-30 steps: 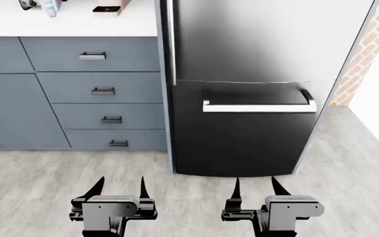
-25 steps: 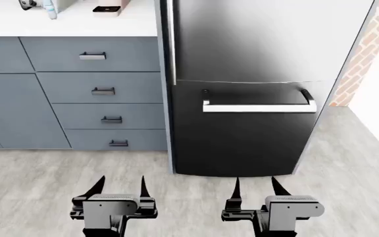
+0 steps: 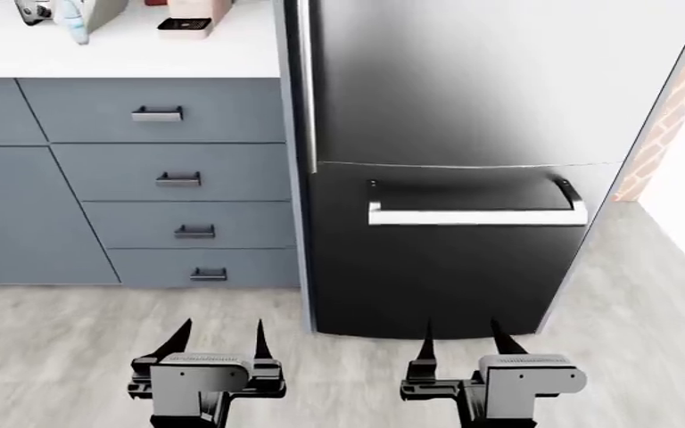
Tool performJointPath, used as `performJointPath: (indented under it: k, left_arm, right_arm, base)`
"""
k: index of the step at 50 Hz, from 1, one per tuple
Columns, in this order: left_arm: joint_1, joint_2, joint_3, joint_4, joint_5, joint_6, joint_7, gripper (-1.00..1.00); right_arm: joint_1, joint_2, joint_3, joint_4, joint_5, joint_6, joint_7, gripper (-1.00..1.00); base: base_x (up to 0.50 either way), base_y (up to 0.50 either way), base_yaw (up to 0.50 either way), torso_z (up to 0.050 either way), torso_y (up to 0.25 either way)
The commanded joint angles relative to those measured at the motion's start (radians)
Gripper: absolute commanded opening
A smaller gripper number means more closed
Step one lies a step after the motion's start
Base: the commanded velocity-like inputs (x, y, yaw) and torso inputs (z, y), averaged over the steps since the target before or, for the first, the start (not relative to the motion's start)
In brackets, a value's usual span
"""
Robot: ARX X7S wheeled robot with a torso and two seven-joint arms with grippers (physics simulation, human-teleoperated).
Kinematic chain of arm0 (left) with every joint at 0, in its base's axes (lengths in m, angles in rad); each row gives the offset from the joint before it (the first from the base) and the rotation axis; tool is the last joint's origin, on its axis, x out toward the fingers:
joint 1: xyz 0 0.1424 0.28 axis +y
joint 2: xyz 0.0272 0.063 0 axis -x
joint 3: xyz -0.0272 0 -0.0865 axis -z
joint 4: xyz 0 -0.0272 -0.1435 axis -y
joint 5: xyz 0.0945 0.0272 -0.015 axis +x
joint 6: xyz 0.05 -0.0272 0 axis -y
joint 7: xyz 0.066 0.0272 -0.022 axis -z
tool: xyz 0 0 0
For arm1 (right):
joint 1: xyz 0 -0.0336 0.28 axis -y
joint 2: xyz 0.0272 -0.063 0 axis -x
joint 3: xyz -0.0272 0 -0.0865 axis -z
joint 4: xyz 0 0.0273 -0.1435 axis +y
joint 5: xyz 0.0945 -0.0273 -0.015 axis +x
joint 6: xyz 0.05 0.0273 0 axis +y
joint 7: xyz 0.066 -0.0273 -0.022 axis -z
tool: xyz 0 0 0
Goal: Open the fridge door
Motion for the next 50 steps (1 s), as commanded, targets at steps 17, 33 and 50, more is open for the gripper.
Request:
performJointPath:
  k: [17,33,50]
  left_arm:
    - [-0.012,-0.033,0.042,-0.010,-0.040,0.005,-0.034,1.00]
    - [0.078,-0.054,0.069,0.062,-0.045,0.028,-0.065,1.00]
    - [0.010,-0.064,0.084,0.006,-0.063,0.016,-0.073,1.00]
  right_arm:
    - [0.001,0.035,-0.036,-0.004,0.023,-0.003,0.055,1.00]
    - [0.020,0.047,-0.055,0.006,0.023,0.018,0.091,1.00]
    - [0.017,0.059,-0.062,0.006,0.052,-0.001,0.108,1.00]
  base:
    - [0.41,0.02,0.00,0.000,0.000]
    - [0.04,0.33,0.00,0.000,0.000]
    - [0.00,0.50,0.00,0.000,0.000]
